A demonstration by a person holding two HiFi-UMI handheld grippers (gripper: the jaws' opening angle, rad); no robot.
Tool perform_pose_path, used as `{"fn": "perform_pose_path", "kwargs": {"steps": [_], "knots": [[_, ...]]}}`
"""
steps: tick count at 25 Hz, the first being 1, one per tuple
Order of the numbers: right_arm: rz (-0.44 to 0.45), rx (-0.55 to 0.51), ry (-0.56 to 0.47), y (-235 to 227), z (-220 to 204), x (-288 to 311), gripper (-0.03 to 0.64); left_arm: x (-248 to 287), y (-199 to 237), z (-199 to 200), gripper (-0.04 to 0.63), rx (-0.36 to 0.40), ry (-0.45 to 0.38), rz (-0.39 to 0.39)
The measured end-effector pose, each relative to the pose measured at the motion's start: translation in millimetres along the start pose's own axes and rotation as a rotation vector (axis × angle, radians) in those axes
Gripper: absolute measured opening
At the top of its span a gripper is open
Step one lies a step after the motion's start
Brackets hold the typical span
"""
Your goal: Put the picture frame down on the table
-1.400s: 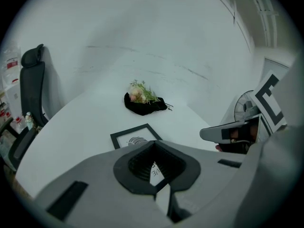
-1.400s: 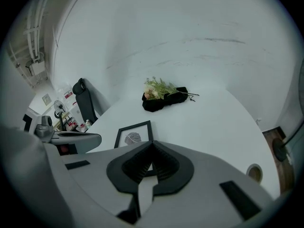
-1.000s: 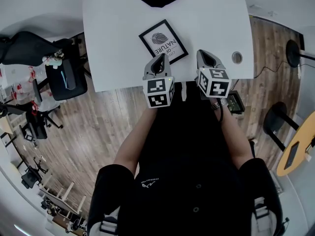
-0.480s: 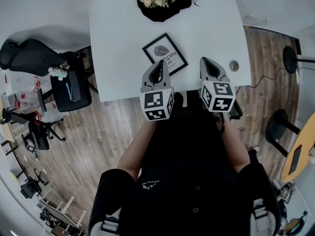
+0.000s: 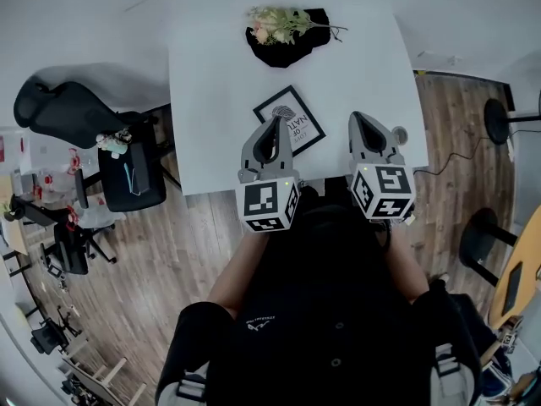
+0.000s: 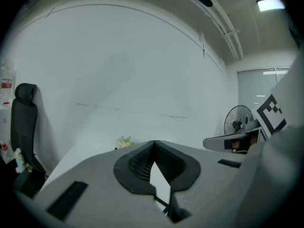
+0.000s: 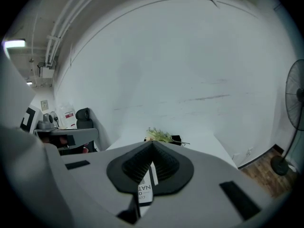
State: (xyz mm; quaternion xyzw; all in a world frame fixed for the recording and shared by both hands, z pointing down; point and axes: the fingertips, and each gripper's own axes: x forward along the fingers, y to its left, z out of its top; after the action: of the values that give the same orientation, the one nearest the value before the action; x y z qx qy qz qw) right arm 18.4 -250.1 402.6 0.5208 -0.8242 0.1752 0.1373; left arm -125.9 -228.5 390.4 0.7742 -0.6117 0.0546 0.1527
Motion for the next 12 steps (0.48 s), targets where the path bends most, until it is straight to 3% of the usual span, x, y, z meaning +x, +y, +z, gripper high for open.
{"fn": "perform_pose_path", "kwargs": {"steps": [4,12], "knots": [[0.012,-0.01,-0.059,4,27,-10,-0.002,-7,-4,33,0.006,0.056,-0.07,0.002],[0.028,-0.07,-0.17,4,82,-21,-0.002,-15,-2,83,0.006,0.096,-0.167,0.005]]}}
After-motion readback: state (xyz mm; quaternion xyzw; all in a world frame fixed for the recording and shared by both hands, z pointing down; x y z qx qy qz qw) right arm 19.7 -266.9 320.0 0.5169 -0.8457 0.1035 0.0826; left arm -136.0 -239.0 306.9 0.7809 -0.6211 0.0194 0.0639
